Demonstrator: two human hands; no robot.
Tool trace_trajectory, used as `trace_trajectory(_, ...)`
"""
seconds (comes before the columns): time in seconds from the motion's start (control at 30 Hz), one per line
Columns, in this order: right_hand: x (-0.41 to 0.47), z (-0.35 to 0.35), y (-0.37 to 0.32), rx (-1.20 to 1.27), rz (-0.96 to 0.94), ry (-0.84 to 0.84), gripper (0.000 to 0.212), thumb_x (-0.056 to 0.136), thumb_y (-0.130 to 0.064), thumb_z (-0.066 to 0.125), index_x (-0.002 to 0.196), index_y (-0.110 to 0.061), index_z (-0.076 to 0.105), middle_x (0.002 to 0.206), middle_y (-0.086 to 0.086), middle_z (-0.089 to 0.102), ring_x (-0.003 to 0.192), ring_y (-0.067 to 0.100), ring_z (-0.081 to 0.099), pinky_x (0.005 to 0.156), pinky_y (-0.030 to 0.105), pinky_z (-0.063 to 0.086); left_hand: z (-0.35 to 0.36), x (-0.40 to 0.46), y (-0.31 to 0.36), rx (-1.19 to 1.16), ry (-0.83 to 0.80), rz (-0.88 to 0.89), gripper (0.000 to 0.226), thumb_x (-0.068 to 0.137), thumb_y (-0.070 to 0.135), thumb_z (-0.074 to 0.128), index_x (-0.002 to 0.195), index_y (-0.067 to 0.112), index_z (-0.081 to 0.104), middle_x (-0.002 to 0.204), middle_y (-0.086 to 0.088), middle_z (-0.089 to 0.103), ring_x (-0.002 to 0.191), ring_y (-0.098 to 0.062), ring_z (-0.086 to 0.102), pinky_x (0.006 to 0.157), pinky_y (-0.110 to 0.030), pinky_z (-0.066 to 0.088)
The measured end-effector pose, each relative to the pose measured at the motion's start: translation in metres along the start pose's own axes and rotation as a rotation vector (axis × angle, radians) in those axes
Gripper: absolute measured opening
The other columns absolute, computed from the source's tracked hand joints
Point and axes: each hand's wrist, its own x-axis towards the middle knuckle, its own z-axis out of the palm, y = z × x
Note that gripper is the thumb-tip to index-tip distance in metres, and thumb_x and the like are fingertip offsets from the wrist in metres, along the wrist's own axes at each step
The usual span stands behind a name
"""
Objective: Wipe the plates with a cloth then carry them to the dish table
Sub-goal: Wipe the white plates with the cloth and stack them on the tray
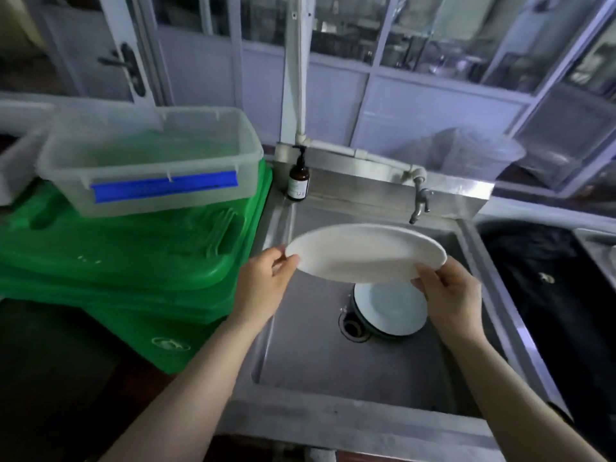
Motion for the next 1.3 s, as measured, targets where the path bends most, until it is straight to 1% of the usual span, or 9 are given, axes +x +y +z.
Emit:
trace_trajectory(0.1, -0.005, -0.01, -0.01, 0.05, -0.07, 0.049, 0.041, 0.087, -0.002, 0.063, 0.083, -0.042, 0.071, 0.084, -0.02, 0.071, 0.078, -0.002, 0.063, 0.072, 0.016, 0.05, -0.007, 0.001, 0.014, 0.031, 0.038, 0.153, 0.01, 0.088, 0.012, 0.066, 0.078, 0.012, 0.069, 0.056, 0.009, 0.058, 0.054, 0.001, 0.051, 0.05, -0.015, 0.032)
trace_trajectory(0.27, -0.017, -0.025, -0.011, 0.164, -0.168, -0.017, 0.032, 0.089, 0.002, 0.062, 0.102, -0.024, 0.075, 0.107, -0.006, 0.073, 0.105, 0.017, 0.066, 0.095, 0.045, 0.051, -0.005, -0.006, 0.023, 0.018, 0.003, 0.161, 0.03, 0.086, -0.006, 0.057, 0.104, 0.012, 0.072, 0.073, 0.009, 0.064, 0.062, -0.013, 0.056, 0.051, -0.009, 0.035)
trace_trajectory(0.43, -0.02, -0.036, 0.0, 0.276, -0.223, -0.054, 0.057, 0.081, 0.019, 0.058, 0.1, -0.033, 0.075, 0.115, -0.003, 0.07, 0.112, 0.026, 0.063, 0.101, 0.053, 0.044, 0.0, -0.011, 0.028, 0.035, -0.072, 0.182, 0.042, 0.082, -0.008, 0.059, 0.106, 0.025, 0.069, 0.093, 0.025, 0.066, 0.088, -0.007, 0.064, 0.073, -0.025, 0.052)
trace_trajectory(0.57, -0.011, -0.053, 0.014, 0.34, -0.216, -0.066, 0.055, 0.078, 0.017, 0.059, 0.097, -0.031, 0.077, 0.122, 0.004, 0.066, 0.116, 0.031, 0.06, 0.101, 0.053, 0.044, 0.016, -0.014, 0.04, -0.019, -0.128, 0.1, 0.048, 0.086, 0.005, 0.061, 0.099, 0.05, 0.062, 0.102, 0.038, 0.063, 0.096, 0.01, 0.06, 0.076, -0.014, 0.048)
trace_trajectory(0.87, 0.021, -0.117, 0.052, 0.203, -0.248, -0.05, 0.054, 0.076, 0.017, 0.064, 0.095, -0.032, 0.076, 0.108, -0.007, 0.071, 0.105, 0.023, 0.066, 0.093, 0.035, 0.051, 0.089, -0.023, 0.069, 0.001, -0.175, 0.059, 0.045, 0.088, 0.004, 0.061, 0.094, 0.049, 0.059, 0.096, 0.042, 0.06, 0.096, 0.015, 0.058, 0.074, -0.006, 0.044)
trace_trajectory(1.0, 0.032, -0.15, 0.07, 0.297, -0.19, -0.098, 0.053, 0.075, 0.027, 0.057, 0.106, -0.014, 0.069, 0.101, -0.013, 0.072, 0.097, 0.013, 0.067, 0.088, 0.027, 0.052, 0.128, -0.027, 0.076, -0.018, -0.199, 0.043, 0.033, 0.088, -0.001, 0.061, 0.1, 0.029, 0.068, 0.098, 0.02, 0.07, 0.096, -0.008, 0.065, 0.082, -0.033, 0.053)
trace_trajectory(1.1, 0.042, -0.172, 0.083, 0.239, -0.13, -0.101, 0.05, 0.081, 0.019, 0.06, 0.101, -0.025, 0.073, 0.093, -0.016, 0.073, 0.089, 0.003, 0.067, 0.081, 0.017, 0.051, 0.153, -0.033, 0.083, 0.076, -0.173, 0.038, 0.012, 0.091, 0.01, 0.061, 0.094, 0.019, 0.068, 0.077, 0.008, 0.067, 0.07, -0.001, 0.06, 0.062, -0.012, 0.044)
trace_trajectory(1.17, 0.05, -0.186, 0.093, 0.169, -0.071, -0.127, 0.034, 0.085, 0.008, 0.063, 0.088, -0.024, 0.074, 0.082, -0.013, 0.073, 0.079, 0.0, 0.064, 0.073, 0.017, 0.05, 0.165, -0.039, 0.088, 0.11, -0.161, 0.005, 0.021, 0.093, 0.019, 0.06, 0.074, 0.029, 0.058, 0.056, 0.012, 0.052, 0.05, 0.0, 0.045, 0.048, -0.012, 0.034)
trace_trajectory(1.3, 0.06, -0.201, 0.11, 0.293, 0.189, -0.306, 0.026, 0.089, 0.002, 0.06, 0.082, -0.017, 0.077, 0.084, 0.003, 0.074, 0.079, 0.014, 0.069, 0.068, 0.023, 0.055, 0.181, -0.055, 0.096, -0.066, -0.155, -0.145, 0.035, 0.094, 0.029, 0.055, 0.06, 0.034, 0.049, 0.054, 0.011, 0.046, 0.05, -0.001, 0.039, 0.047, -0.013, 0.03)
